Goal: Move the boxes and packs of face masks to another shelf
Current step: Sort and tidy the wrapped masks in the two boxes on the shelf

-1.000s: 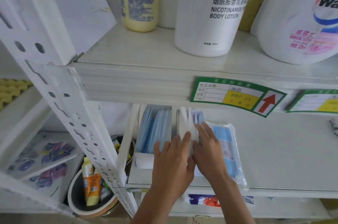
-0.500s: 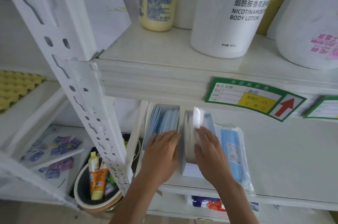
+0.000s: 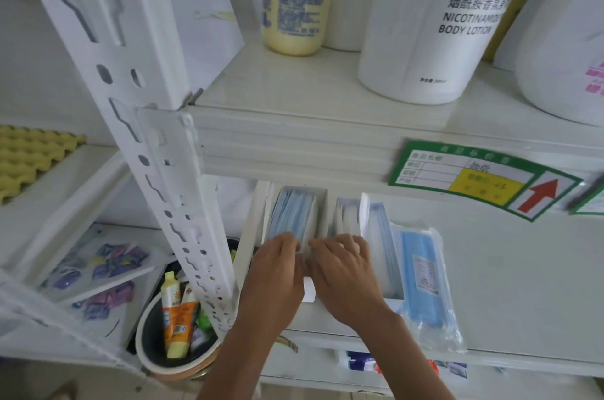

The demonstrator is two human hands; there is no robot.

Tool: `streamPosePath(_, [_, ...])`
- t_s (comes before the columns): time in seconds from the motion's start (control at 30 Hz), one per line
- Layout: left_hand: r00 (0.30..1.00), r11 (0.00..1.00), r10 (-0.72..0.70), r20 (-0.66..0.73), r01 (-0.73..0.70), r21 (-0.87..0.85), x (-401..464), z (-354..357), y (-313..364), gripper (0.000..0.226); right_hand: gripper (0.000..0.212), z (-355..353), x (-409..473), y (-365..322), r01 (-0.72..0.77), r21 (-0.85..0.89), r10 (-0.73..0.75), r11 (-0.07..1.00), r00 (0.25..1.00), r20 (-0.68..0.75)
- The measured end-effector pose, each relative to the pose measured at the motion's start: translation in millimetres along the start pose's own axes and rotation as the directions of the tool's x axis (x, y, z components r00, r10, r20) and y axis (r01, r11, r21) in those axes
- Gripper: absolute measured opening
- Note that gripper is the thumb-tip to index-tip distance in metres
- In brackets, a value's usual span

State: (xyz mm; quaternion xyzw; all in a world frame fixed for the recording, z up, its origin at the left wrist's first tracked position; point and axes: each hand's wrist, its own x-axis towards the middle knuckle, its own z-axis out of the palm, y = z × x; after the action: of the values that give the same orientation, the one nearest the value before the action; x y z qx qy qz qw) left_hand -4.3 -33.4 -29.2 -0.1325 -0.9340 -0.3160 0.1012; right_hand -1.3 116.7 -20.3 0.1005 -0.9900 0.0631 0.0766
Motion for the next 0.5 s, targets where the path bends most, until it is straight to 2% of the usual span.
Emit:
streamPosePath(0.1, [0.998, 0.999, 0.047, -0.037, -0.048, -0.024, -0.7, 0.4, 0.7, 0.017, 0.055, -2.9, 11.8, -7.9, -0.114, 0.021, 0.114, 0.993, 0.994, 0.001])
streamPosePath(0.2, [0.998, 0.995, 0.058, -0.021, -0.06, -0.079, 2.6, -2.3, -1.2, 0.023, 0.066, -2.2, 21.1, -15.5, -0.163, 0.032, 0.164, 0.986, 0.987, -0.004])
streamPosePath(0.33, [0.999, 0.997, 0.044, -0.026, -0.045, -0.061, 4.3, 1.3, -9.9, 0.021, 0.057, -0.7, 23.4, -15.4, -0.152, 0.029, 0.152, 0.988, 0.988, 0.018])
streamPosePath(0.5, [0.998, 0.995, -0.055, -0.012, 0.053, -0.085, 3.1, 7.3, -10.7, 0.041, 0.046, 2.2, 20.2, -4.9, -0.139, 0.117, 0.138, 0.983, 0.99, 0.023])
